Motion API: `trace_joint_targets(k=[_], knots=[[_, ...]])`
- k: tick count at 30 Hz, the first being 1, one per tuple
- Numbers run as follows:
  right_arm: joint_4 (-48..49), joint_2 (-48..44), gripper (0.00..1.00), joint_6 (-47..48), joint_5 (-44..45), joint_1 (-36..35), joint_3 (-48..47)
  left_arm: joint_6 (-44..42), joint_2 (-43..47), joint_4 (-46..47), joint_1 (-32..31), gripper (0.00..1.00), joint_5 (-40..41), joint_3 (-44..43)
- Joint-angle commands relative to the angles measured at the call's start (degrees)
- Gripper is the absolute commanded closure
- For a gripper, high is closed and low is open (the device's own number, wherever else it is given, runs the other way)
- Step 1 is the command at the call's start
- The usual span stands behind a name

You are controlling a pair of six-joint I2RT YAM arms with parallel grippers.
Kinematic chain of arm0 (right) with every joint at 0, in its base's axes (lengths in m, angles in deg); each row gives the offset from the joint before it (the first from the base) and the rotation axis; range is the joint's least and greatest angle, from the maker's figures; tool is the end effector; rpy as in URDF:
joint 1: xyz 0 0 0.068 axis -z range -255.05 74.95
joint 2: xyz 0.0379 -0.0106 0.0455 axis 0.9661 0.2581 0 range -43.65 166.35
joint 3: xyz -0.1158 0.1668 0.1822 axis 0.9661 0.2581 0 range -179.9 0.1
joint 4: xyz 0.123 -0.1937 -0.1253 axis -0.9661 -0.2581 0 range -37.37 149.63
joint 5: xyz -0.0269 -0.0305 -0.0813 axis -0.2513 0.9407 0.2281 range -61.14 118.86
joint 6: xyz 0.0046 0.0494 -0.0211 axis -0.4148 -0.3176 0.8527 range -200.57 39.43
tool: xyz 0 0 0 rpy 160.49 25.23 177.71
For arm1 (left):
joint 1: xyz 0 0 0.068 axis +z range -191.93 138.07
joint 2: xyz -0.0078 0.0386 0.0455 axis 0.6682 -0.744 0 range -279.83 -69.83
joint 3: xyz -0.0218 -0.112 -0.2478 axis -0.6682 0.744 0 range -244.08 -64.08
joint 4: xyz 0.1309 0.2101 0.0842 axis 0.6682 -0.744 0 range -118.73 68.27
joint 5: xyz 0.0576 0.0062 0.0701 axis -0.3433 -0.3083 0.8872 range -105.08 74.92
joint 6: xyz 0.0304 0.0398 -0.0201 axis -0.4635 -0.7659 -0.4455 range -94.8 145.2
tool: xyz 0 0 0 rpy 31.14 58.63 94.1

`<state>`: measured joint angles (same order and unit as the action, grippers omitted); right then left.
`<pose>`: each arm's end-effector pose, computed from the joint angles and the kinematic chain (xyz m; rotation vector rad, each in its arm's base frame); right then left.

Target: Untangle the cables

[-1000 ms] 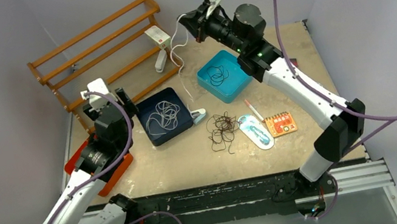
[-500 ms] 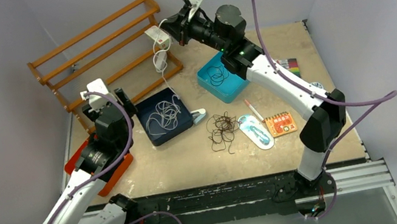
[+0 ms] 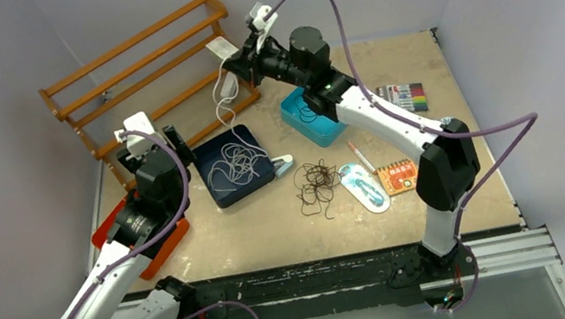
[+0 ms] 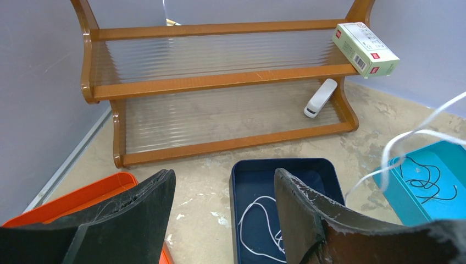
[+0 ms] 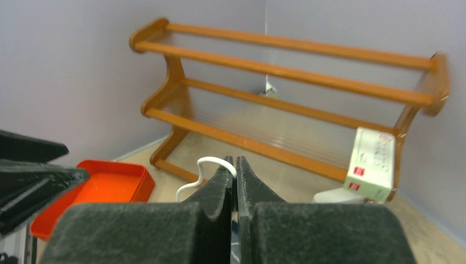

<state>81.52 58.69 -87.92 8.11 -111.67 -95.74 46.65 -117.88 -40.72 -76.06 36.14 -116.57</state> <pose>0.3376 0.2667 0.4317 -0.6483 1.2115 0.8834 0.1617 -0.0759 0.3644 -0.4185 1.6785 0.1028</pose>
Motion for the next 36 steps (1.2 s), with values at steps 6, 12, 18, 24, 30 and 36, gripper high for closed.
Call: trace_joint_targets(k=[6,12,18,24,30,36], knots=[[2.0,5.8,1.00,-0.8,-4.8,-2.6,1.1,-0.7,-0.3,0.9,0.2,0.34,0.9,0.1],[1.7,8.7,1.00,-1.6,-6.8,-4.1,0.1,-0.9,-0.5,0.9,0.2,0.35,1.0,0.1],[1.2,11.5,1.00,-2.0,-7.4,-5.6,-2.2,-0.9,-0.4,0.8,0.3,0.35,1.1,0.1],[-1.2,15.2,1.00,-2.8,-5.5,-5.7,-3.9,-1.0,-0.7,0.7,0.3,0.34,1.1,0.1],[-3.1,18.7,1.00,-1.4,-0.4,-5.7,-3.6,-1.1,-1.0,0.7,0.3,0.35,0.9,0.1],[-6.2,22.1,1.00,0.3,4.5,-5.7,-3.7,-1.2,-1.2,0.6,0.3,0.35,0.7,0.0]])
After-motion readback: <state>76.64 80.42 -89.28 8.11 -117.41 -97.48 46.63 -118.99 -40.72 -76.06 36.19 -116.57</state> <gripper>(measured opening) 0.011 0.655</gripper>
